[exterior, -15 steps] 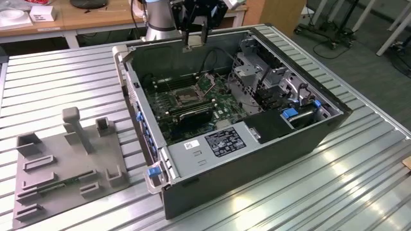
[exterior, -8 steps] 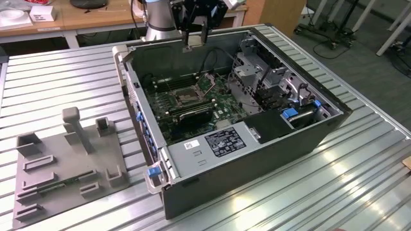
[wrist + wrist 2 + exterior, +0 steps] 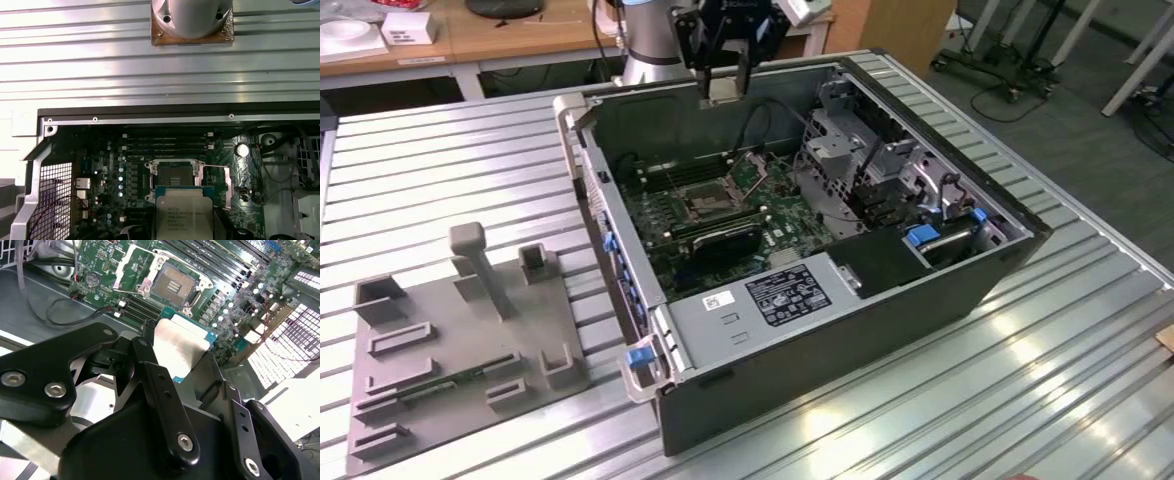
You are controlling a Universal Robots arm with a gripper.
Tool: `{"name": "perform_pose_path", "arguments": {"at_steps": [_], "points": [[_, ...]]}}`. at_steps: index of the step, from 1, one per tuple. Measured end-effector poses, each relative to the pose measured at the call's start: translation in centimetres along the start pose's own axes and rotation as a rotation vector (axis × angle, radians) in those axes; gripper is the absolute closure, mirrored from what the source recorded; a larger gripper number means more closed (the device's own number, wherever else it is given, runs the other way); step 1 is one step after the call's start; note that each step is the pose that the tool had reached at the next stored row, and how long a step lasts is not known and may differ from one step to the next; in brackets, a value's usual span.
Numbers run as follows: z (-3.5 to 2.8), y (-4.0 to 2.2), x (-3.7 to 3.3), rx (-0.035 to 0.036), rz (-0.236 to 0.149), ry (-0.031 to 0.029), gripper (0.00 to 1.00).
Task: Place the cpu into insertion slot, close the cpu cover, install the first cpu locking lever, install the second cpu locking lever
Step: 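Place the cpu into insertion slot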
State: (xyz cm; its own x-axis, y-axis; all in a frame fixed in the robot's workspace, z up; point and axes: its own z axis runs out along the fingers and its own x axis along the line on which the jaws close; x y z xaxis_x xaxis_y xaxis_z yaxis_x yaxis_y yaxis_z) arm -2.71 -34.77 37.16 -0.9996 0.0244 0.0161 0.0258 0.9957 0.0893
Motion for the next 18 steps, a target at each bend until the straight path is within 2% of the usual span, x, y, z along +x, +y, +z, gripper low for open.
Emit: {"name": "perform_pose_path", "arguments": {"at_steps": [9,18], "points": [[0.75,-0.08,0.43,-0.0003,-0.010,-0.0125,0.46],[0.95,-0.10,0.47,-0.0002,-0.015,-0.0140,0.46]]}}
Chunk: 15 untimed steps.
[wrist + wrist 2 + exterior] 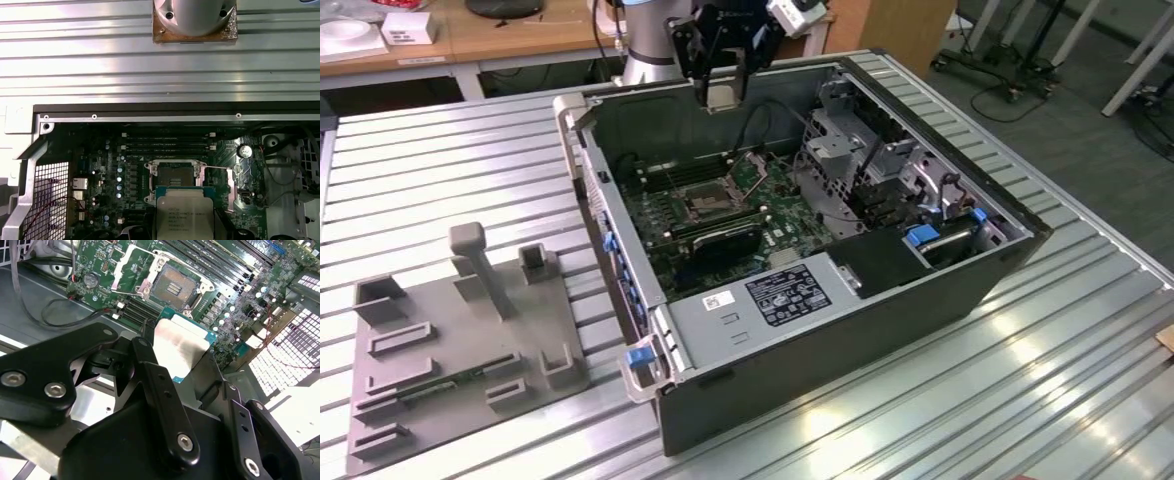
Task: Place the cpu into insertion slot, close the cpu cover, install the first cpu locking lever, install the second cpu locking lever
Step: 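Place the cpu into insertion slot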
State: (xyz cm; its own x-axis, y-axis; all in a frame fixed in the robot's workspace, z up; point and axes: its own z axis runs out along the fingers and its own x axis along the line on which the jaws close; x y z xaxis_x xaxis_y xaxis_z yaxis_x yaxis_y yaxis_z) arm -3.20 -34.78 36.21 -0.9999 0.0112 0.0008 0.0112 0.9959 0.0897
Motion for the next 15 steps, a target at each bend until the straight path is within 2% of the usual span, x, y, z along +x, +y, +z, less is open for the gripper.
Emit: {"name": "perform_pose_path", "arguments": {"at_steps": [5,15], "points": [[0.15,-0.01,0.00,-0.0003,0.000,-0.0002,0.46],[1.29,-0.12,0.07,-0.0001,0.000,-0.0002,0.46]]}}
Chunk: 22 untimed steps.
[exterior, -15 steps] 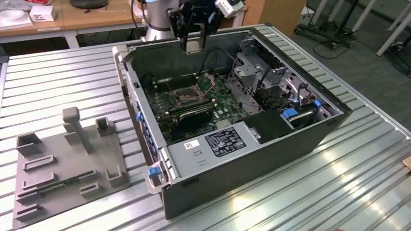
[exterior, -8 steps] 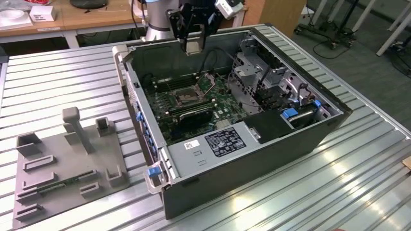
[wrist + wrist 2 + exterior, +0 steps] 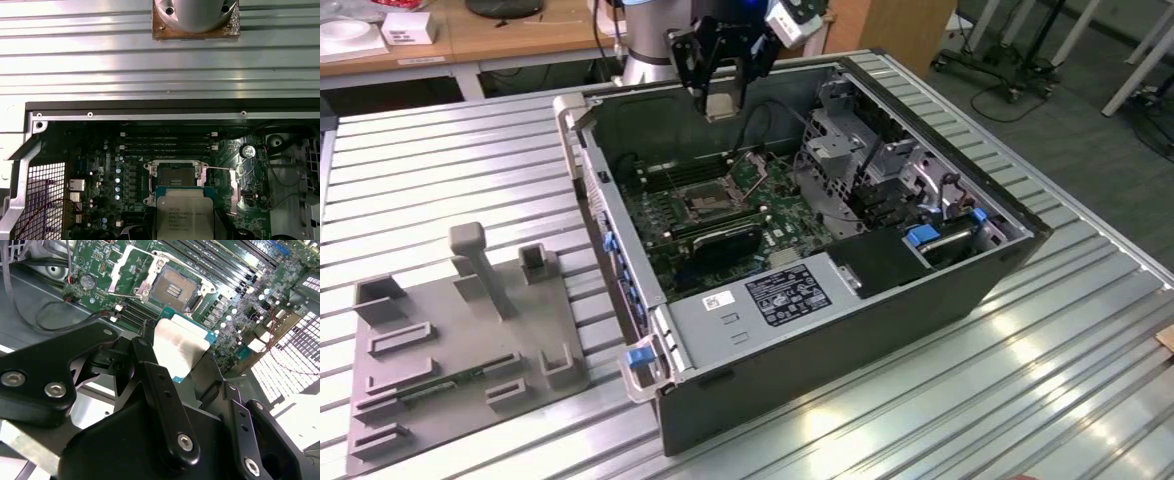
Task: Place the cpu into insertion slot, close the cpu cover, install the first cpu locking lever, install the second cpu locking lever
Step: 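Place the cpu into insertion slot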
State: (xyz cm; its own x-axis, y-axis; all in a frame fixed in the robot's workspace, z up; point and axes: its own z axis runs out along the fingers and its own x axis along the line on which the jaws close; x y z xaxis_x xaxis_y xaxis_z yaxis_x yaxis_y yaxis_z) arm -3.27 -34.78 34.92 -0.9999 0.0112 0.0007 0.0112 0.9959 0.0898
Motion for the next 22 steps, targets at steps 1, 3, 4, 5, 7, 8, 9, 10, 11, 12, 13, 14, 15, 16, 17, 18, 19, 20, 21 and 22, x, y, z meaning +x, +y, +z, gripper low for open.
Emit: {"name": "perform_pose_path", "arguments": {"at_steps": [1,3,4,5,7,8,9,10,11,12,13,14,15,16,17,18,19,20,21,22], "points": [[0.15,-0.01,0.01,0.0000,0.000,0.0000,0.46],[0.47,-0.04,0.03,0.0001,0.000,0.0000,0.46],[0.62,-0.06,0.04,0.0000,0.000,0.0000,0.46],[0.75,-0.07,0.06,0.0000,0.000,0.0000,0.46],[1.02,-0.09,0.08,0.0000,0.000,-0.0002,0.46],[1.17,-0.11,0.08,0.0000,0.000,-0.0003,0.46],[1.32,-0.12,0.09,0.0000,0.000,-0.0003,0.46],[1.46,-0.13,0.09,0.0000,0.000,-0.0002,0.46],[1.61,-0.15,0.10,0.0000,0.000,-0.0002,0.46],[1.76,-0.16,0.10,0.0001,0.000,-0.0002,0.46],[1.94,-0.18,0.10,0.0000,0.000,-0.0003,0.46],[2.13,-0.19,0.10,-0.0001,0.000,-0.0003,0.46],[2.31,-0.21,0.11,0.0000,0.000,-0.0003,0.46],[2.48,-0.23,0.12,0.0001,0.000,-0.0003,0.46],[2.66,-0.24,0.13,0.0000,0.000,-0.0003,0.46],[2.84,-0.26,0.14,0.0000,0.000,-0.0003,0.46],[3.03,-0.27,0.14,-0.0001,0.000,-0.0004,0.46],[3.20,-0.29,0.15,0.0000,0.000,-0.0003,0.46],[3.40,-0.31,0.15,0.0000,0.000,-0.0005,0.46],[3.57,-0.32,0.15,0.0001,0.000,-0.0004,0.46]]}}
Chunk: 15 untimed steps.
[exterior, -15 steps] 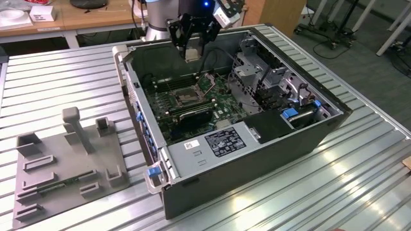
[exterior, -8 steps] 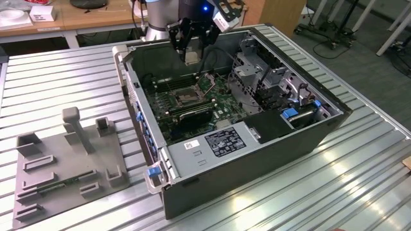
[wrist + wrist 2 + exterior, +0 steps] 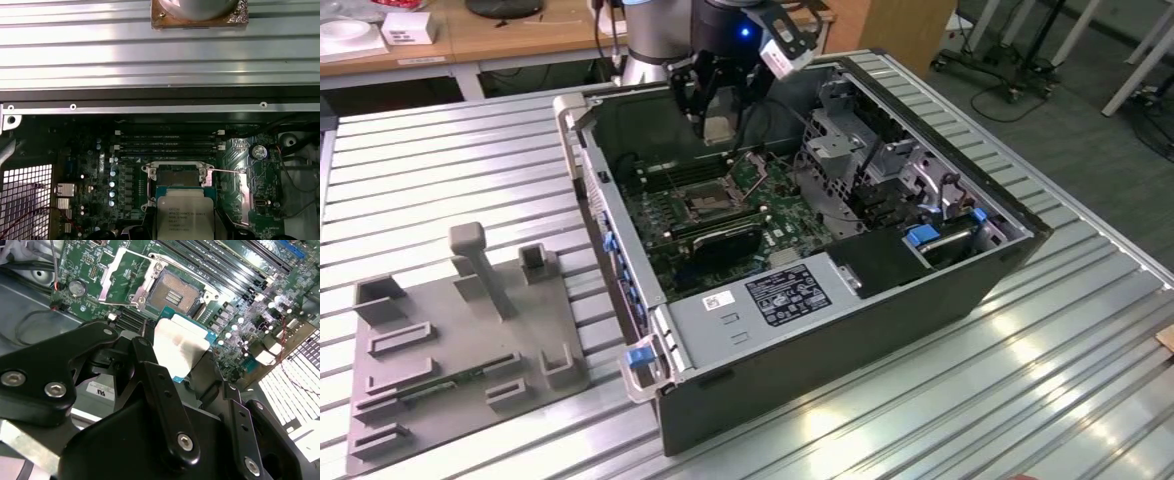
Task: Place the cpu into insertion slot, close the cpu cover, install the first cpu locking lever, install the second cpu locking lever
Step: 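Place the cpu into insertion slot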
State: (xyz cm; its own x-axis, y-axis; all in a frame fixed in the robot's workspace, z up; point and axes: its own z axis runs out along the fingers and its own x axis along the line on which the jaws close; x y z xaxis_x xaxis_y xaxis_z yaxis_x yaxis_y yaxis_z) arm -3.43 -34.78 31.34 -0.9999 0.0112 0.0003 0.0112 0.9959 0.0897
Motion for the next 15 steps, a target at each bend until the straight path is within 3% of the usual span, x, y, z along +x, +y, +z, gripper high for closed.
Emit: {"name": "perform_pose_path", "arguments": {"at_steps": [15], "points": [[2.17,-0.20,0.47,-0.0006,0.000,-0.0017,0.46]]}}
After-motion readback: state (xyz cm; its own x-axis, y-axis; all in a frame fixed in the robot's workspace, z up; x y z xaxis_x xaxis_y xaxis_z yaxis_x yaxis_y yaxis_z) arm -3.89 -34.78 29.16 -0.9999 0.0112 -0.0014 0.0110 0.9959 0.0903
